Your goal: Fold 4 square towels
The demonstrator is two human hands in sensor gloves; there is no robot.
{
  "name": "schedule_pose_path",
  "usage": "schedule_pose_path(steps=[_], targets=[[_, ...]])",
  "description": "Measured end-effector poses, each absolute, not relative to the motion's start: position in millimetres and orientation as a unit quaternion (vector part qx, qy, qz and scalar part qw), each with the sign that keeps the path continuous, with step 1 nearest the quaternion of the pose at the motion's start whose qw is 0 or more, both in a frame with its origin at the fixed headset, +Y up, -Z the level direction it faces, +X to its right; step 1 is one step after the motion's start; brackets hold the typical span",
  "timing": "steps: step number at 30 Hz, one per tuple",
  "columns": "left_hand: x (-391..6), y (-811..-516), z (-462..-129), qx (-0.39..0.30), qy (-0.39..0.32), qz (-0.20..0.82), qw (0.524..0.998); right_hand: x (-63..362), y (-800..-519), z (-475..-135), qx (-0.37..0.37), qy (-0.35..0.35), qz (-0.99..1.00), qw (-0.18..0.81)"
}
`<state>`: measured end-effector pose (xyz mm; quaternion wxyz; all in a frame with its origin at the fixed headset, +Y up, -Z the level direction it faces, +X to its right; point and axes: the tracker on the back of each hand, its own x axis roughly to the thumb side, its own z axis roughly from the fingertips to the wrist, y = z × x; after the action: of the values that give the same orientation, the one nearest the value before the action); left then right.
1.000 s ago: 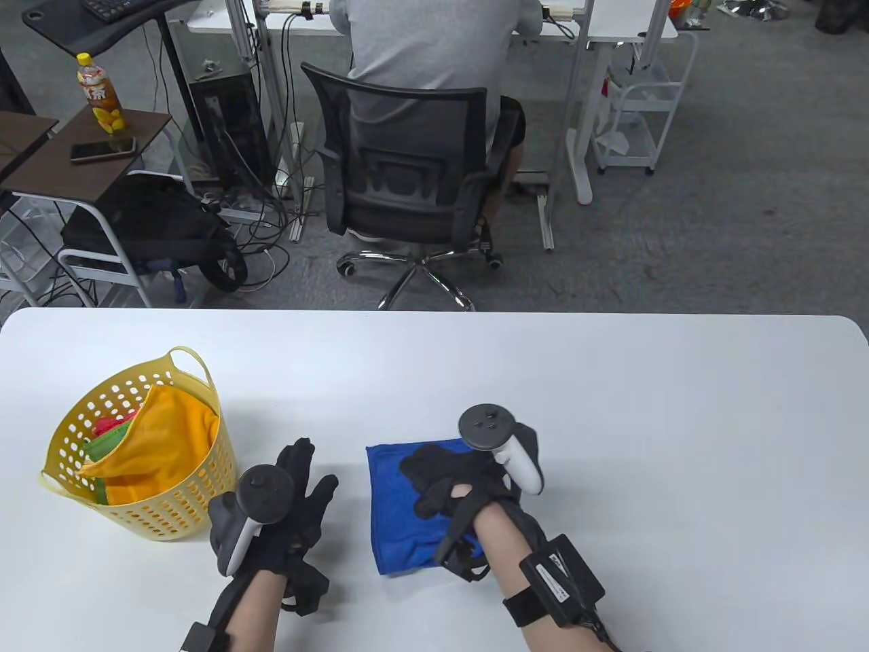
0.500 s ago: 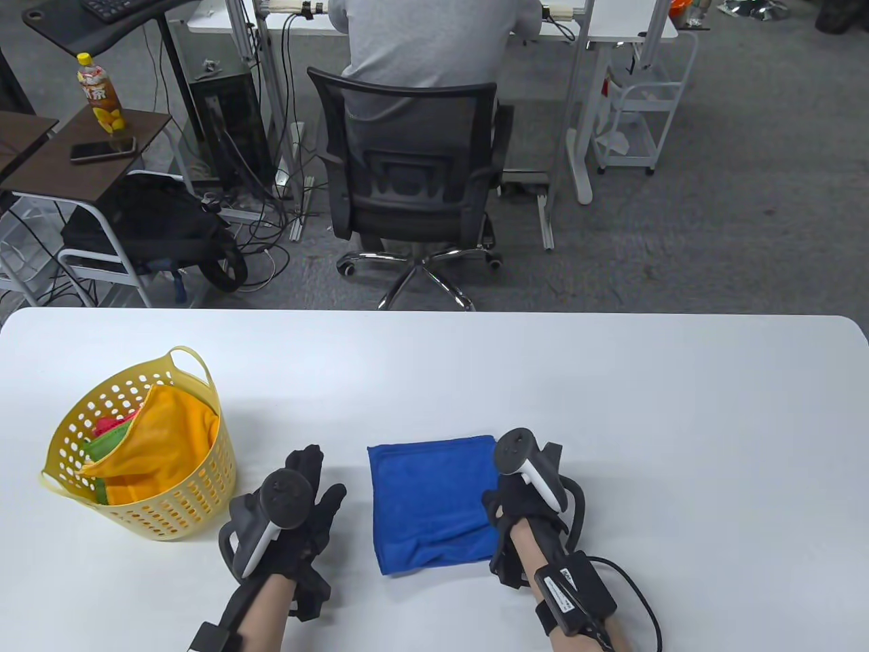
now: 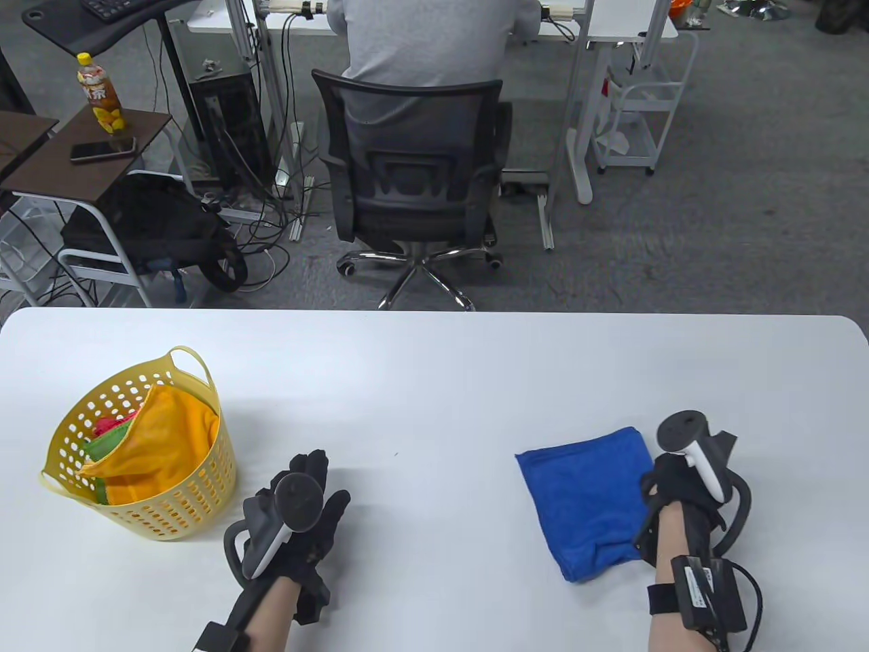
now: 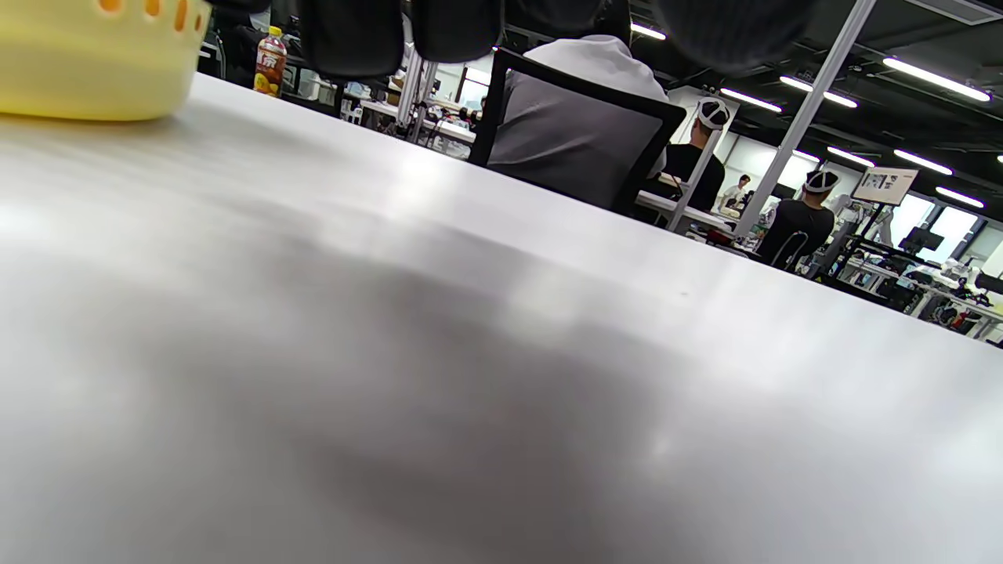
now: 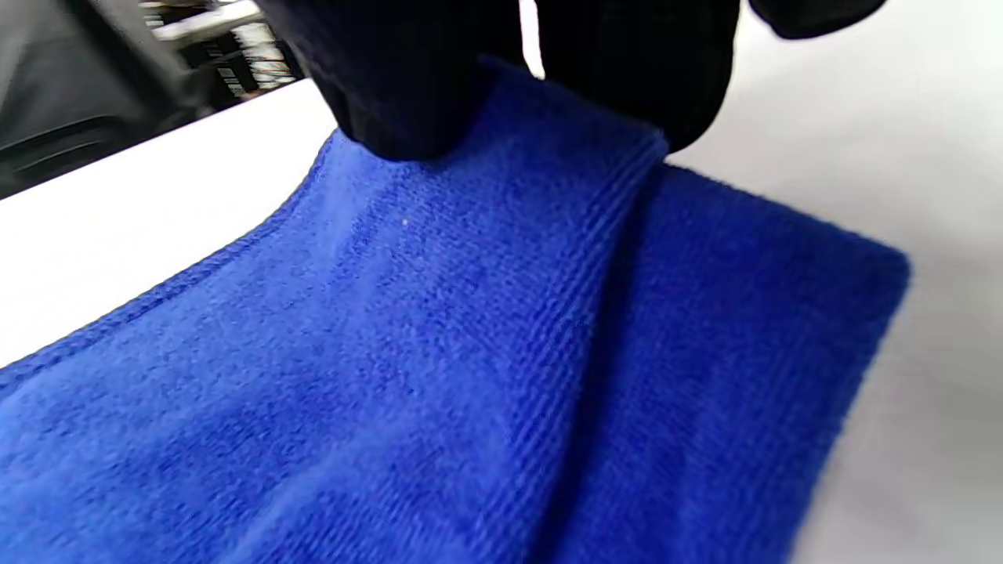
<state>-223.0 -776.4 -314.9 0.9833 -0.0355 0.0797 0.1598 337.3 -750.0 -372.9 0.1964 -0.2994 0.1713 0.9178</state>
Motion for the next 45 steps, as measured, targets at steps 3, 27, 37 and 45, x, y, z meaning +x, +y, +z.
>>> schedule_pose_path(steps=[3,27,37,45], targets=[[-225,-779,-315,-0.037,0.082,0.154,0.984,371,-760,-362,-0.351,0.170,0.890,0.237],[-217,-773,-313,-0.031,0.068,0.137,0.988,224,-688,-372,0.003,0.034,0.940,0.339],[-241,-655,-275,0.128,0.065,0.233,0.962,150,-702,-369,0.139,0.052,0.940,0.306],[-328,-587,-317,-0.022,0.319,-0.080,0.944,183,-686,-370,0.101,0.019,0.923,0.371]])
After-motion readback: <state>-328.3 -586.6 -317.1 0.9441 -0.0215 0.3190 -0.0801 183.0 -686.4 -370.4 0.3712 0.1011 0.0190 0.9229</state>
